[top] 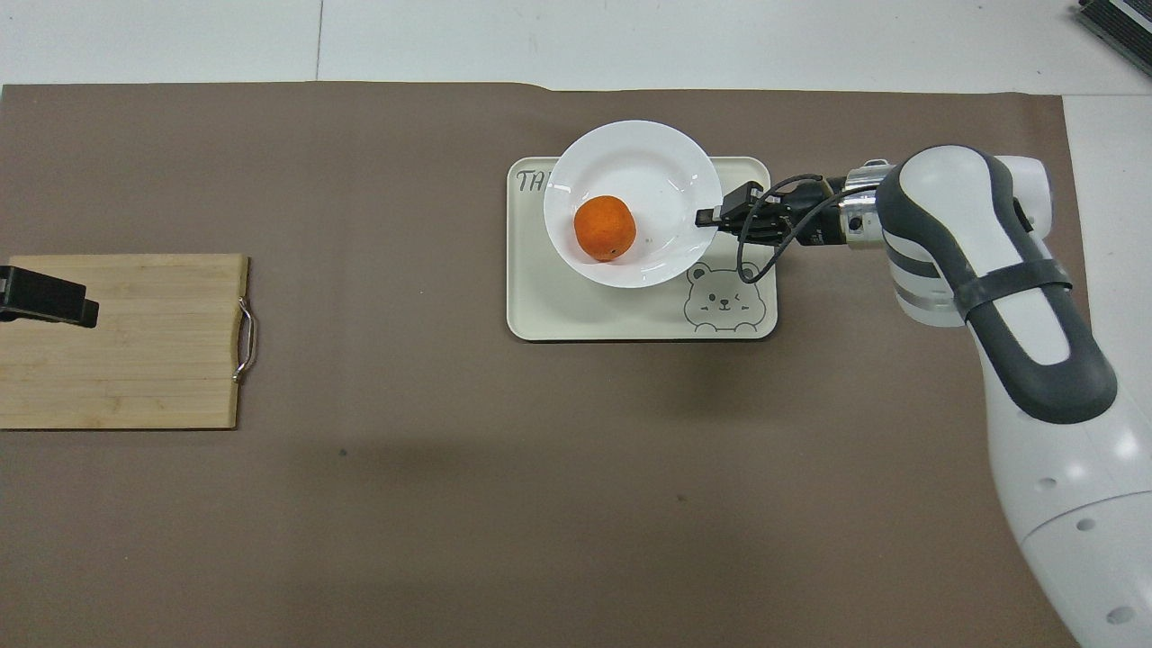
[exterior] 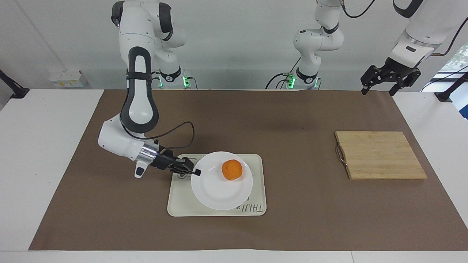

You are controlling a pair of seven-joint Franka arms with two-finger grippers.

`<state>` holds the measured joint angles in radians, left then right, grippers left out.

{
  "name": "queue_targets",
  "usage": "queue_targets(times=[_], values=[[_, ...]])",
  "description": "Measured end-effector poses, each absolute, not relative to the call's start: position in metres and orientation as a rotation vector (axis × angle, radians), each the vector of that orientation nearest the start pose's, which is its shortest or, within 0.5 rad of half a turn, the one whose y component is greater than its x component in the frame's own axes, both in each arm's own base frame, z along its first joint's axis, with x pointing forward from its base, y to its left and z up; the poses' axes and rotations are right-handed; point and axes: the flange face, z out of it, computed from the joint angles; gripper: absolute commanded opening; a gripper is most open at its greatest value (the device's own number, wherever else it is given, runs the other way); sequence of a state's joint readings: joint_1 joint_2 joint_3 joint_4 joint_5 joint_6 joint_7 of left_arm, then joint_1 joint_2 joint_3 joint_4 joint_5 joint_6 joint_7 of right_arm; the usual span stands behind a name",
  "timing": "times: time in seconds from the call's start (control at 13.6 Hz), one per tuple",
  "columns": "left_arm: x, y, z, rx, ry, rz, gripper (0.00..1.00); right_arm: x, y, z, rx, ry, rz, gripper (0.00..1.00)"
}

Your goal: Place orange and plate with both arms

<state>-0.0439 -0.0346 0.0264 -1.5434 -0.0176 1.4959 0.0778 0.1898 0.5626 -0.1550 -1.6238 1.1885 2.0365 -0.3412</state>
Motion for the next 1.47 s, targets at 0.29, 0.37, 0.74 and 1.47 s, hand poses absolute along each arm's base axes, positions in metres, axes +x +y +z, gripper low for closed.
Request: queue_targets(times=[0.29,0.37,0.74,1.47], values=[[0.536,-0.011,0.65,-3.157,0.152,0.02,1.0,0.691,0.091,0.287,-2.221,0.282,-0.024,0.0],[0.536,-0.011,0.65,-3.157,0.152,0.02,1.0,0.69,0.091,0.287,-2.235,0.267,-0.018,0.0],[0.536,-0.011,0.65,-3.157,0.152,0.02,1.0,0.682,0.094,0.277,-2.291,0.204,0.033,0.0],[0.536,-0.011,0.65,-3.157,0.152,0.02,1.0,0.678,0.092,0.284,-2.325,0.227,0.058,1.0]])
